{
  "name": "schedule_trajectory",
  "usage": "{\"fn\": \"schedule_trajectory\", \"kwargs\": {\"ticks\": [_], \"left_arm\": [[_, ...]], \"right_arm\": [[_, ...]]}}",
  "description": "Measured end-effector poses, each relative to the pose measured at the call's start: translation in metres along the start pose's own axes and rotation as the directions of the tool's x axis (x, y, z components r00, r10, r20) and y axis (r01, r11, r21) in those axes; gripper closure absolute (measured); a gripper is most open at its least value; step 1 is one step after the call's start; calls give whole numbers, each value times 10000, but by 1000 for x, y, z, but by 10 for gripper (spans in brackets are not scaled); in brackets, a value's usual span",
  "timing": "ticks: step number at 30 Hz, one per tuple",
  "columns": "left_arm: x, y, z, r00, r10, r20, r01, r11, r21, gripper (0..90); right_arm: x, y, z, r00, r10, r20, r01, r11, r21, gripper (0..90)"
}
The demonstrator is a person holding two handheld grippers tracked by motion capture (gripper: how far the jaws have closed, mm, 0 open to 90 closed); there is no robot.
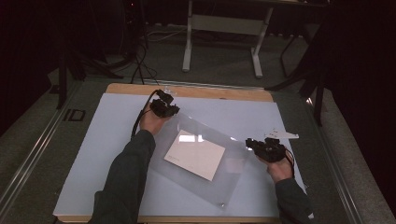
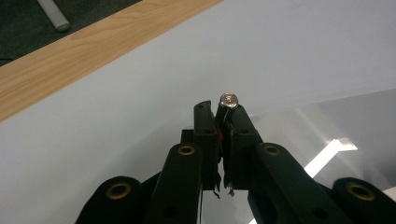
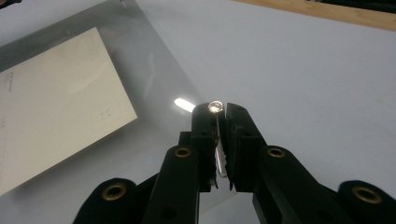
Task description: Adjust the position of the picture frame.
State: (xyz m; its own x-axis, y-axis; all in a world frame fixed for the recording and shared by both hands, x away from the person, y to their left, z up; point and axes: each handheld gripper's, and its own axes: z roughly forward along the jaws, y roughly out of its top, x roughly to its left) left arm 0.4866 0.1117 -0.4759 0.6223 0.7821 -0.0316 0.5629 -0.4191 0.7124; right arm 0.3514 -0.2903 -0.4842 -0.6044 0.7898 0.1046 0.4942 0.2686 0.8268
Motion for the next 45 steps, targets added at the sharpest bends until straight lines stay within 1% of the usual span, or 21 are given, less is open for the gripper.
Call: {"fn": "schedule_trajectory", "kwargs": {"ticks": [3, 8, 13, 16, 22, 25, 26, 33, 35, 36, 39, 43, 44, 45], "left_arm": [[2, -1, -4, 9999, -90, -60, 91, 9999, 61, 856], [4, -3, -9, 9999, -111, -94, 112, 9998, 168, 855], [5, -6, -14, 9997, -223, -136, 225, 9996, 141, 855], [7, -11, -17, 9993, -367, -66, 367, 9992, 131, 854], [11, -22, -22, 9985, -540, -96, 542, 9982, 249, 854], [13, -25, -27, 9978, -636, -186, 641, 9976, 275, 854], [14, -27, -28, 9976, -673, -190, 678, 9973, 266, 853], [20, -38, -39, 9964, -829, -194, 834, 9961, 300, 853], [20, -40, -41, 9967, -797, -179, 803, 9959, 408, 853], [21, -42, -43, 9965, -812, -185, 819, 9959, 375, 853], [21, -44, -46, 9963, -807, -293, 819, 9958, 403, 852], [22, -47, -49, 9950, -920, -378, 933, 9950, 351, 851], [22, -48, -50, 9937, -1045, -405, 1058, 9939, 315, 851], [22, -49, -50, 9938, -1026, -424, 1040, 9940, 334, 850]], "right_arm": [[0, 4, 2, 10000, 35, -52, -36, 10000, -48, 827], [-1, 8, 5, 9999, 127, -47, -127, 9999, -100, 824], [-2, 13, 8, 9999, 129, -43, -129, 9998, -119, 824], [-3, 17, 9, 10000, 62, -33, -62, 9999, -137, 824], [-2, 23, 17, 10000, -36, -37, 36, 10000, -44, 824], [-2, 25, 20, 9999, -94, -91, 94, 9999, -44, 824], [-1, 27, 23, 9997, -148, -174, 149, 9999, 11, 825], [-1, 37, 33, 9995, -204, -233, 204, 9998, 1, 824], [-1, 40, 36, 9994, -196, -269, 195, 9998, -20, 825], [-2, 41, 38, 9994, -178, -287, 178, 9998, 4, 825], [-3, 43, 42, 9993, -199, -320, 198, 9998, -4, 825], [-3, 47, 48, 9990, -298, -320, 299, 9995, 38, 825], [-3, 47, 49, 9990, -294, -331, 296, 9995, 53, 825], [-4, 49, 51, 9990, -298, -339, 300, 9995, 49, 825]]}}
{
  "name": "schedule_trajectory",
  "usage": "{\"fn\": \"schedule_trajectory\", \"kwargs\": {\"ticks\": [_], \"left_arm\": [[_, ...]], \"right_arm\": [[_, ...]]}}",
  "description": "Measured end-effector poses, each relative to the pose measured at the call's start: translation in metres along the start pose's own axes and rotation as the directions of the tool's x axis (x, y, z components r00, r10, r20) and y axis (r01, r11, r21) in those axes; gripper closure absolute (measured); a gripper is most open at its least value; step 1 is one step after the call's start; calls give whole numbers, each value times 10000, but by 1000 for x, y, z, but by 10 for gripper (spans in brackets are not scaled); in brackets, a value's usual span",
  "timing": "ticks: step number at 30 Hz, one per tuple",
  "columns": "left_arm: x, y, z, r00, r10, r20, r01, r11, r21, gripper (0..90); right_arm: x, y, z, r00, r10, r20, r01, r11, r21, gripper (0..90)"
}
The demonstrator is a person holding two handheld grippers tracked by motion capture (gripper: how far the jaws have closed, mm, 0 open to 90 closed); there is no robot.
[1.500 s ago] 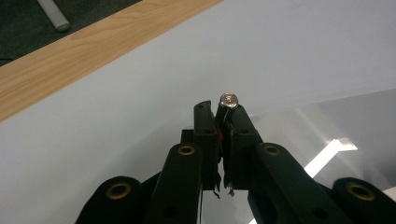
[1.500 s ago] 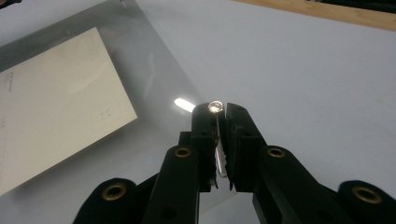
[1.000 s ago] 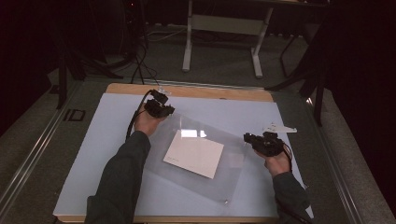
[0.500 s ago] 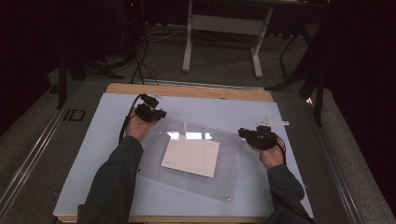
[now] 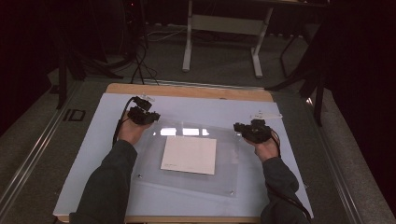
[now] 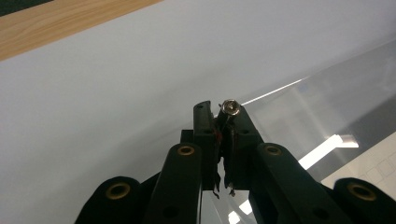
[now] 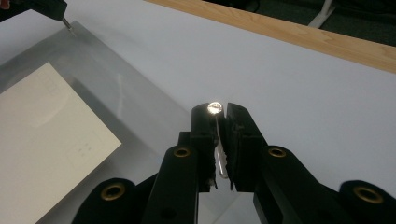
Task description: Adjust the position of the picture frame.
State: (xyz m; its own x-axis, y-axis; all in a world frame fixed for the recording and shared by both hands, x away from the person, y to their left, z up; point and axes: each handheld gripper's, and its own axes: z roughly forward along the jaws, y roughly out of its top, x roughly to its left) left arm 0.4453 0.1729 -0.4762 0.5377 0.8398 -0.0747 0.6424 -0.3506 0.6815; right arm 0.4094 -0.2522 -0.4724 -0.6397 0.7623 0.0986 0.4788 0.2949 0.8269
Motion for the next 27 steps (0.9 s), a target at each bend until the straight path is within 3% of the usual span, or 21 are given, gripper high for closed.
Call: {"fn": "schedule_trajectory", "kwargs": {"ticks": [7, 14, 19, 27], "left_arm": [[1, -6, 0, 9991, -387, -162, 388, 9992, 47, 849], [1, -9, -3, 9991, -351, -256, 355, 9993, 153, 848], [2, -11, -4, 9971, -633, -424, 638, 9979, 93, 845], [4, -15, -3, 9967, -672, -450, 679, 9976, 143, 844]], "right_arm": [[-2, 5, 8, 9998, -167, -90, 169, 9997, 152, 826], [-6, 7, 17, 10000, -97, -23, 98, 9997, 219, 826], [-6, 11, 22, 9998, -177, -18, 177, 9993, 319, 826], [-10, 14, 33, 10000, -75, 35, 73, 9991, 418, 826]]}}
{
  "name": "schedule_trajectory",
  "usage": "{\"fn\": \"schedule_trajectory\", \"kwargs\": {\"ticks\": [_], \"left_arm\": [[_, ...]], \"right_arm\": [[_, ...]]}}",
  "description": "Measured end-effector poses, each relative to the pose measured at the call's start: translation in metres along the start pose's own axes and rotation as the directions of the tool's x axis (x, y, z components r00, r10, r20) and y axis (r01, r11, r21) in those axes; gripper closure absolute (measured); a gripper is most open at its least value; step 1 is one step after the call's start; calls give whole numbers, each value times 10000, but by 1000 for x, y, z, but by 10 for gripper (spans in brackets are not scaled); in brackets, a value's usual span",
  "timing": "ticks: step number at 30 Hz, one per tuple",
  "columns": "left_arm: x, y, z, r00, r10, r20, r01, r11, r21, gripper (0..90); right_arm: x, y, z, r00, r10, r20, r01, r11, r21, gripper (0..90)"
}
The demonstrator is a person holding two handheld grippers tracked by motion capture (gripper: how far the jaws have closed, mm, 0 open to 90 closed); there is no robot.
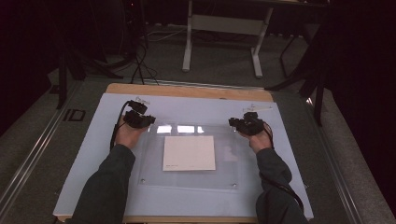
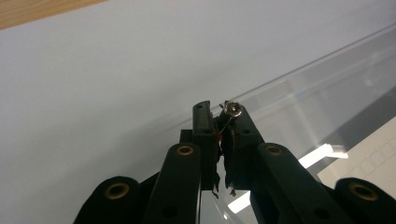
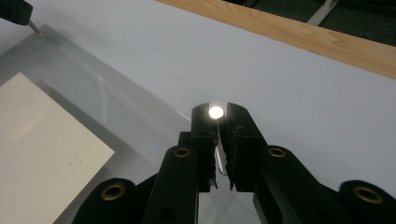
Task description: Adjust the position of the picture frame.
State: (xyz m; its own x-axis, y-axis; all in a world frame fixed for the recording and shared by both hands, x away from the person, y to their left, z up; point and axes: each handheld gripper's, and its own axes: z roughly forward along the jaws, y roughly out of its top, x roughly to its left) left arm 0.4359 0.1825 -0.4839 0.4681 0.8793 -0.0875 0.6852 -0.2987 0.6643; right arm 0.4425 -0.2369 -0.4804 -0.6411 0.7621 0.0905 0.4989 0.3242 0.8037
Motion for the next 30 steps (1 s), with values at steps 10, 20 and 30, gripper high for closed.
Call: {"fn": "schedule_trajectory", "kwargs": {"ticks": [10, 20, 30], "left_arm": [[-1, 0, 2, 9999, -85, -101, 83, 9999, -130, 841], [-5, 0, 9, 9993, -147, -348, 136, 9994, -303, 841], [-5, -1, 18, 9987, -283, -434, 273, 9993, -244, 844]], "right_arm": [[-4, 2, 6, 9999, 113, 49, -113, 9999, 65, 826], [-12, -3, 14, 9985, 514, 212, -516, 9987, 58, 826], [-16, -5, 22, 9971, 665, 370, -672, 9975, 204, 829]]}}
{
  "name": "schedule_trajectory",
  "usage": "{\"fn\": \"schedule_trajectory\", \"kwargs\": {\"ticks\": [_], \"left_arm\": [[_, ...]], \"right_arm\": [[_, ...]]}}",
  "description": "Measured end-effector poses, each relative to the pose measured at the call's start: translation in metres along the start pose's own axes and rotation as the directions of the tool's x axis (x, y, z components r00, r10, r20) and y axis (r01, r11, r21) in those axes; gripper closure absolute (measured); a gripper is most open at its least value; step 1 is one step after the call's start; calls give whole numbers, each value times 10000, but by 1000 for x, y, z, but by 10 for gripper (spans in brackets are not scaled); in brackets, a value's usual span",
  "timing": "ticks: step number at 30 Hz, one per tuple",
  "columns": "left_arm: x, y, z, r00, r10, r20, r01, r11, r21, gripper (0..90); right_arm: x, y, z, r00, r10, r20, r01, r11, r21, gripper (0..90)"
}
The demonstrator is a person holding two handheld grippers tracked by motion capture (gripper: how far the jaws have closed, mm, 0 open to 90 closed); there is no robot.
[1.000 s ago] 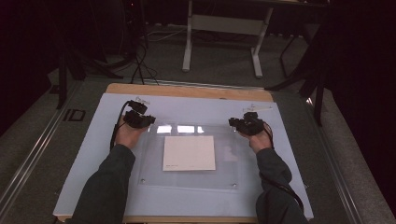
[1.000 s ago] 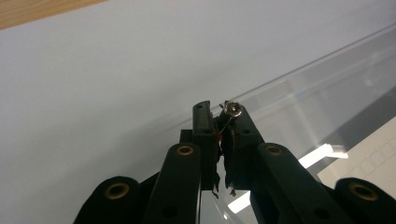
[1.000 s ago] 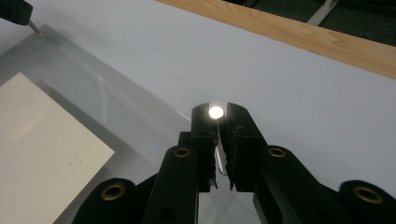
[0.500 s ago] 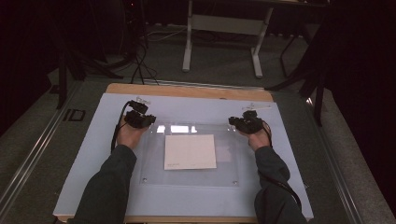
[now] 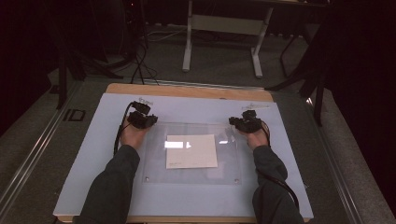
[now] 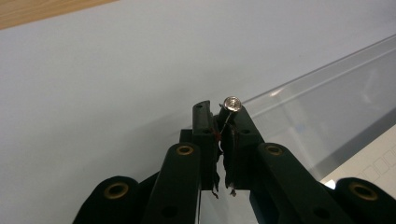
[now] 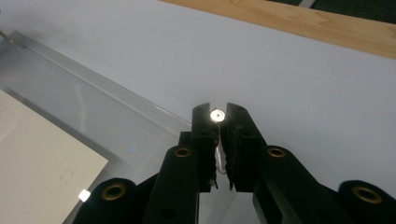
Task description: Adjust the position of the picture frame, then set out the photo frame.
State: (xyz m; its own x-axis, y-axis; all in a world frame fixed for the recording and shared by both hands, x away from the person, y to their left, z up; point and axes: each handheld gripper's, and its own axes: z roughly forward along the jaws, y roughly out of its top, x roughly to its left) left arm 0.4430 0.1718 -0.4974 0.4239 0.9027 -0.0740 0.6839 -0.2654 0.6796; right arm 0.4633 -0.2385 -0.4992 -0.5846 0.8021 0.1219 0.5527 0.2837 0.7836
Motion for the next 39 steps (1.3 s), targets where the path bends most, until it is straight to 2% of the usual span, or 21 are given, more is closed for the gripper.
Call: {"fn": "schedule_trajectory", "kwargs": {"ticks": [8, 13, 19, 33, 34, 38, 39], "left_arm": [[0, -4, 10, 9998, -64, -164, 65, 10000, 49, 849], [0, -6, 10, 9998, -83, -193, 83, 10000, -12, 849], [0, -6, 10, 9998, -53, -208, 53, 10000, -27, 849], [2, -9, 11, 10000, 23, 29, -23, 9998, -214, 841], [4, -11, 11, 9999, 104, 117, -101, 9994, -336, 839], [7, -14, 10, 9992, -40, 404, 64, 9983, -587, 822], [8, -16, 9, 9991, 17, 425, 17, 9968, -802, 785]], "right_arm": [[-2, -4, 10, 9995, 258, 163, -262, 9994, 226, 834], [-4, -5, 14, 9996, 248, 104, -250, 9994, 232, 834], [-3, -3, 16, 9991, 290, 308, -297, 9993, 244, 835], [-3, -4, 16, 9989, 374, 288, -380, 9991, 204, 832], [-3, -5, 16, 9989, 370, 275, -375, 9991, 198, 831], [-3, -5, 16, 9993, 254, 269, -260, 9994, 208, 832], [-4, -5, 16, 9994, 258, 249, -262, 9995, 182, 829]]}}
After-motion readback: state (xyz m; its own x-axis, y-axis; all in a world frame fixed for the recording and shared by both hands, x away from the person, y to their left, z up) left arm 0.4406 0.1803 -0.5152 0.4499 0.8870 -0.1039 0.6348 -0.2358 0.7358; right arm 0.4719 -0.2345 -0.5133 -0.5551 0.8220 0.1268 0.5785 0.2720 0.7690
